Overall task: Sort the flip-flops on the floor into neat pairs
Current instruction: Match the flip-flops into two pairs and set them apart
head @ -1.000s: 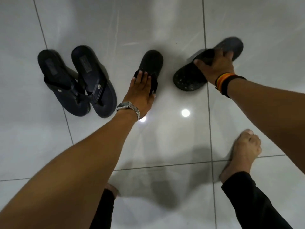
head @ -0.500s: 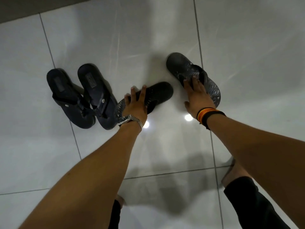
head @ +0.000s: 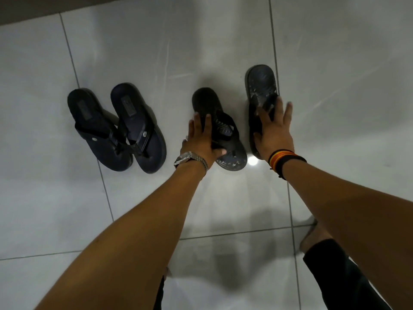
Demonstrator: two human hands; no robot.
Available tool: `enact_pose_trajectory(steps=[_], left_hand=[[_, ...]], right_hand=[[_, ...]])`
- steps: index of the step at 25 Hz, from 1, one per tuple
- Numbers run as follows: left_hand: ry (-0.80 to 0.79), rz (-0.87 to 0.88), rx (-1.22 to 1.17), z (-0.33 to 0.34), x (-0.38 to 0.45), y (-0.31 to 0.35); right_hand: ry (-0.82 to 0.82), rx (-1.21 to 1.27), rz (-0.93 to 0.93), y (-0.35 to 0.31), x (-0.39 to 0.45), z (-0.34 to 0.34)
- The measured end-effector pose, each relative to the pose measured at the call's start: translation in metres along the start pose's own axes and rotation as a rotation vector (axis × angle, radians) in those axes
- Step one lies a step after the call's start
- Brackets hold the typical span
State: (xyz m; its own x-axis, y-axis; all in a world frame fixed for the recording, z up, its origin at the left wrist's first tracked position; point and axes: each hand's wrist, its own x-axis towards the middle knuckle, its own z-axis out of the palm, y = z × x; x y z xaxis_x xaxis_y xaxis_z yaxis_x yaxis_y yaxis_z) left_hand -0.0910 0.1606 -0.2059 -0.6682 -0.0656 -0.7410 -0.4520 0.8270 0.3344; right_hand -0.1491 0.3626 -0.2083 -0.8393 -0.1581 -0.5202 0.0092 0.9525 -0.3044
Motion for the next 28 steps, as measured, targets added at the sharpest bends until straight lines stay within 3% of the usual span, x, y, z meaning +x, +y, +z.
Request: enact_pose_trajectory(steps=[5,11,18,22,25,28], left_hand=[[-0.054,0.071,0.181,0.012,0.026,0.004],[0.01,0.266,0.305,-0.024,0.08,0.026],[0.02,0.204,0.218,-0.047,0.079,0.038],[0.152,0.162,0.263,-0.062,0.027,-0.016],[0.274,-0.024,0.324,-0.075,-0.021,-0.097],[0.386,-0.205,0.201,-0.076,-0.059,-0.191]], right_hand=[[-0.095,-0.002,0.016,0.002,0.008,0.008],[0.0,0.035,0.003,0.002,0.044,-0.001],[-0.101,0.027,-0.08,0.01,0.041,-0.028],[-0.006,-0.036,-0.061,-0.035,0.008,-0.027],[0.07,-0.074,-0.252,-0.097,-0.011,-0.003],[-0.129,-0.094,-0.496,-0.166,-0.014,0.038]])
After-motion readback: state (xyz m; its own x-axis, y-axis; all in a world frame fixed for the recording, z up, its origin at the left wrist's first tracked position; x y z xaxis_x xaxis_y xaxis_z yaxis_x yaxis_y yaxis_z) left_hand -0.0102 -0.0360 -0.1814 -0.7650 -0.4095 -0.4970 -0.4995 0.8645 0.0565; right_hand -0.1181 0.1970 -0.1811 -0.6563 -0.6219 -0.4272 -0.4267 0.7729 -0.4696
